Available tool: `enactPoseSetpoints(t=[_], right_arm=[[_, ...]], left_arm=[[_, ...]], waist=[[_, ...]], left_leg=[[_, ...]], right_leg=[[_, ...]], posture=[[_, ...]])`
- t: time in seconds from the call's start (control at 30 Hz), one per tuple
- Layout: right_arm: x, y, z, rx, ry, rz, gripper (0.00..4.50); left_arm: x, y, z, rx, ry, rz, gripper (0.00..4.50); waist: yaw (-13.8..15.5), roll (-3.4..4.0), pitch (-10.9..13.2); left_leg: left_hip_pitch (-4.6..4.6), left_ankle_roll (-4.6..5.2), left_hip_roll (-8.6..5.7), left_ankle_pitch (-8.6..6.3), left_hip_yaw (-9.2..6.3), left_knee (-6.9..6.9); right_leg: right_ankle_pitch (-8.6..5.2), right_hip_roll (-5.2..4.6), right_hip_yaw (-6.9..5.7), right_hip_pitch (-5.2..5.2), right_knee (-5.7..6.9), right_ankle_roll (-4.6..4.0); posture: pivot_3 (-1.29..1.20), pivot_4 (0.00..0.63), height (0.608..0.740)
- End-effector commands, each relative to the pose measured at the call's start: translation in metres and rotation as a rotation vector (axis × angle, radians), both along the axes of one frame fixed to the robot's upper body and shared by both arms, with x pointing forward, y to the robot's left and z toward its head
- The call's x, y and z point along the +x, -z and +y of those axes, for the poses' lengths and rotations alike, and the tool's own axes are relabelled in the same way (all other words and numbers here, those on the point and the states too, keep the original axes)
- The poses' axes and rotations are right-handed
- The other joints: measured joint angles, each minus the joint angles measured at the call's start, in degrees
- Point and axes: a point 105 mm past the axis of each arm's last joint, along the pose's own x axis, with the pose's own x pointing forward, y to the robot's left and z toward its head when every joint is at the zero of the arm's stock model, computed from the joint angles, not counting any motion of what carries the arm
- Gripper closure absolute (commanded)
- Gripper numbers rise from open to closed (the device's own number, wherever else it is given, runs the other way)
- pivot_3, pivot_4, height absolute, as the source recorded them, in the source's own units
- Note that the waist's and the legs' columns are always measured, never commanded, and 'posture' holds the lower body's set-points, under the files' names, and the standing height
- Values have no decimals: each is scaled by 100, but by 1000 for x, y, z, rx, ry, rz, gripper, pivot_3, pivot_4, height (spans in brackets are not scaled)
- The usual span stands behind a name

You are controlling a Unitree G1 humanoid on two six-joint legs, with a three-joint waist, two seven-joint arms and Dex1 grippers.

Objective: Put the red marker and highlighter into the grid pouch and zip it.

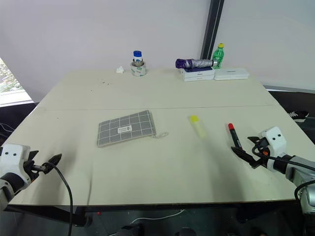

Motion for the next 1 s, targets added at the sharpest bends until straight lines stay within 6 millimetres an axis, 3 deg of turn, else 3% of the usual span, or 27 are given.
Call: enactPoseSetpoints(t=[0.03, 0.27, 0.4, 0.7, 0.8, 1.0], right_arm=[[0, -17, -3, -21, -4, -55, 61], [4, -19, 0, -21, -10, -66, 61], [9, -27, 11, -14, -42, -96, 61], [21, -45, 65, 23, -178, -167, 61], [21, -46, 80, 25, -211, -171, 881], [33, -44, 116, 10, -260, -167, 3963]], left_arm=[[-2, -16, 4, 33, -12, -49, 0], [0, -16, 0, 10, 0, -57, 0], [3, -17, -6, 27, 25, -64, 0], [13, -19, -23, 62, 116, -77, 0], [17, -20, -24, 69, 127, -80, 0], [21, -17, -29, 167, 183, -56, 0]], waist=[[0, 0, 0], [-2, 0, 0], [-5, 0, 0], [10, 1, 0], [16, 1, 0], [-40, 1, 0]], left_leg=[[0, 0, 0, 0, 0, 0], [0, 0, 0, 0, 0, 0], [0, 0, 0, 0, 1, 0], [-3, 0, 0, 0, -1, -1], [-7, 0, -2, 0, -3, -1], [-6, 0, 3, 0, -2, -2]], right_leg=[[0, 0, 0, 0, 0, 0], [0, 0, 0, 0, 0, 0], [0, 0, 0, 0, 0, 0], [0, 0, 1, -2, 0, 0], [0, -1, 0, -3, -5, 0], [3, 4, 0, -8, -5, -4]], posture=[[0, 150, 737], [0, 150, 737], [0, 150, 737], [0, 150, 737], [0, 150, 737], [0, 150, 737]])
